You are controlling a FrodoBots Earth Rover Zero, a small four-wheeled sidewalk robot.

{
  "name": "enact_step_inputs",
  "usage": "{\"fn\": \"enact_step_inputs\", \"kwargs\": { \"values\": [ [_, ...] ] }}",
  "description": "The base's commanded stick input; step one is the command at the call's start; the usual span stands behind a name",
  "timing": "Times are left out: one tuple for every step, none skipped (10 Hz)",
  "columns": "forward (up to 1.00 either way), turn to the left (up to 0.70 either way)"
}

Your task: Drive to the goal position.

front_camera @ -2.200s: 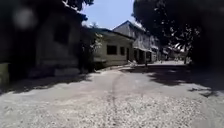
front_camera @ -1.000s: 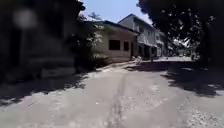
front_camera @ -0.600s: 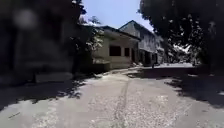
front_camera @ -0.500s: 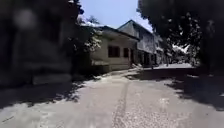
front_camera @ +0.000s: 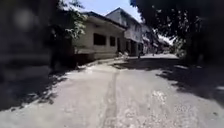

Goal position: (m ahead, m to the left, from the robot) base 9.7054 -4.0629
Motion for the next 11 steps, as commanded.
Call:
{"fn": "enact_step_inputs", "kwargs": {
  "values": [
    [0.85,0.00],
    [0.85,0.00],
    [0.85,0.00],
    [0.85,0.00],
    [0.85,0.00],
    [0.85,0.00],
    [0.85,0.00],
    [0.85,0.00],
    [0.85,0.00],
    [0.85,0.00],
    [0.85,0.00]
  ]
}}
